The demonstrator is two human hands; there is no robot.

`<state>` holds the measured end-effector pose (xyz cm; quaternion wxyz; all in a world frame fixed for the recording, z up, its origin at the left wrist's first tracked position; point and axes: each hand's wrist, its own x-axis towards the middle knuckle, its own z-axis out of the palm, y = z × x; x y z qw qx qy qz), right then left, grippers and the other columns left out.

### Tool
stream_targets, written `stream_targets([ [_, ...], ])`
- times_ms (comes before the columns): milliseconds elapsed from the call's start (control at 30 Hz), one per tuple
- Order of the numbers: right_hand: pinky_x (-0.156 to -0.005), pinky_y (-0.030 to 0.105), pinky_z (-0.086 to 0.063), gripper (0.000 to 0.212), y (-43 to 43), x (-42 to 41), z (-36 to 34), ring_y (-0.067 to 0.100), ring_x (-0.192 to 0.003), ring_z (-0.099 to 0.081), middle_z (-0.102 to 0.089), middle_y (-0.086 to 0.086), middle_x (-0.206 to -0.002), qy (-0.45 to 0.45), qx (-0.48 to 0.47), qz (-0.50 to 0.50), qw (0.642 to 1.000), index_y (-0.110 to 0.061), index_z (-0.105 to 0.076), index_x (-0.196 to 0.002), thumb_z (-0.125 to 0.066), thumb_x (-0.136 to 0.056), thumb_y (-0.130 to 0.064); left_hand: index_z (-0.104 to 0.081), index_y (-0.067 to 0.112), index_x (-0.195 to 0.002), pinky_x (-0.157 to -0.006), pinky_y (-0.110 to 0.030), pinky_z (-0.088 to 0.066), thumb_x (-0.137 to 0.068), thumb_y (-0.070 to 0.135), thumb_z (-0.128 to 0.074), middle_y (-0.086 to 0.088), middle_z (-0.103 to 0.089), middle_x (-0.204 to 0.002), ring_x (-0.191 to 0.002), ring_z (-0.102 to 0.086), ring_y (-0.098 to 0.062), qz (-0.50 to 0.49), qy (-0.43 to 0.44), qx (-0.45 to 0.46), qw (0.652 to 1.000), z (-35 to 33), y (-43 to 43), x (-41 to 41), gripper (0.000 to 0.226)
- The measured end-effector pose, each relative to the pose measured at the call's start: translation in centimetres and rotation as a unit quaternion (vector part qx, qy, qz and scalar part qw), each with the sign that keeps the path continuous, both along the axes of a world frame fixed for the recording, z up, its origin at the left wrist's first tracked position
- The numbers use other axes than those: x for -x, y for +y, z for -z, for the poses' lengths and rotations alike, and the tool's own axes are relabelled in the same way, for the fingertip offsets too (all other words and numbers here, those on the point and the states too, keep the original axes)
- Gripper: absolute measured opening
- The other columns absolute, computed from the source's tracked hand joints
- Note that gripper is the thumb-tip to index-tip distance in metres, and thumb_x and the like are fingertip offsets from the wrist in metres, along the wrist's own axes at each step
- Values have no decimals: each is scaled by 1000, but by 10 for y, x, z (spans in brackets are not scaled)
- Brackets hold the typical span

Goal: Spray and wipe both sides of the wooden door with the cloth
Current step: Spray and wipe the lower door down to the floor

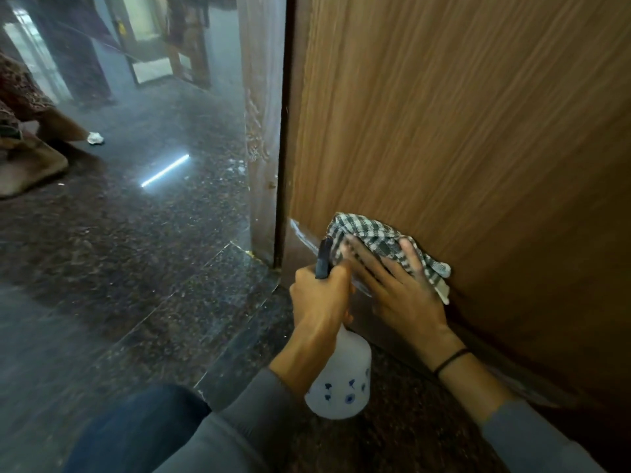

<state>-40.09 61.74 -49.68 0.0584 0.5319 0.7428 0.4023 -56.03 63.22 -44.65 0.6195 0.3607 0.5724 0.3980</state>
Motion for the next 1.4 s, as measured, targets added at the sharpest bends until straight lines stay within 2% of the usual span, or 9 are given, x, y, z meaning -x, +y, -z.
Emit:
stream_targets([
  [133,-125,55,-2,59,31,33,-5,18,-154,-21,4,5,-170,-7,-1,-11,1000,-14,-14,-162,-31,-109,-32,-66,5,-72,-47,-28,-46,-92,17,-61,-8,-67,-66,-35,-47,-13,5,-20,14,1000,0,2,-1,24],
  [267,-125,55,4,62,65,67,-5,22,-155,-17,2,7,-170,-12,0,-15,1000,-11,-8,-162,-28,-107,-32,-63,6,-66,-47,-28,-44,-93,19,-62,-9,-65,-63,-36,-46,-14,-24,-38,12,999,-1,11,11,29],
  [367,-126,52,4,54,85,84,-2,17,-150,-29,-5,6,-170,20,1,-31,999,-7,-14,-161,-8,-109,-19,-64,7,-69,-47,-28,-44,-92,18,-63,-9,-64,-64,-38,-48,-15,-61,-20,9,998,3,18,24,26],
  [500,-127,47,-15,52,85,82,-3,11,-136,-47,-19,2,-168,30,-27,-36,999,-10,-26,-159,-22,-108,-17,-67,5,-77,-48,-28,-43,-90,16,-65,-9,-64,-68,-42,-48,-16,-87,-6,28,996,12,24,41,18],
  [733,-126,49,-2,72,51,60,-25,18,-140,-43,-4,2,-170,78,-2,-9,997,-12,-13,-162,-40,-96,-13,-64,7,-73,-56,-34,-44,-87,18,-65,-8,-61,-64,-41,-47,-17,-38,23,88,995,38,23,54,17],
  [933,-126,49,1,91,46,56,-28,19,-132,-49,-5,1,-170,106,8,10,994,-13,-11,-162,-65,-88,-12,-67,6,-78,-49,-28,-47,-84,15,-65,-8,-59,-61,-47,-51,-19,-9,74,122,990,46,17,50,11],
  [1100,-126,49,1,84,51,60,-22,17,-127,-50,-8,-2,-170,137,-2,-1,991,-18,-16,-162,-55,-89,-4,-65,8,-71,-47,-26,-46,-88,19,-63,-6,-66,-56,-36,-48,-12,-7,27,105,994,29,15,56,20],
  [1200,-126,51,-2,78,63,68,-8,16,-134,-46,-6,-3,-170,128,8,-6,992,-18,-14,-162,-45,-92,-7,-63,8,-72,-50,-30,-44,-88,17,-63,-6,-64,-59,-36,-44,-14,-65,-23,76,995,11,19,64,19],
  [1400,-125,56,6,73,90,74,70,27,-155,-10,-4,11,-170,32,149,-24,988,-6,-15,-161,-42,-94,-12,-63,12,-74,-46,-26,-42,-91,15,-63,0,-60,-61,-36,-39,-10,-169,-69,54,982,-16,25,92,17],
])
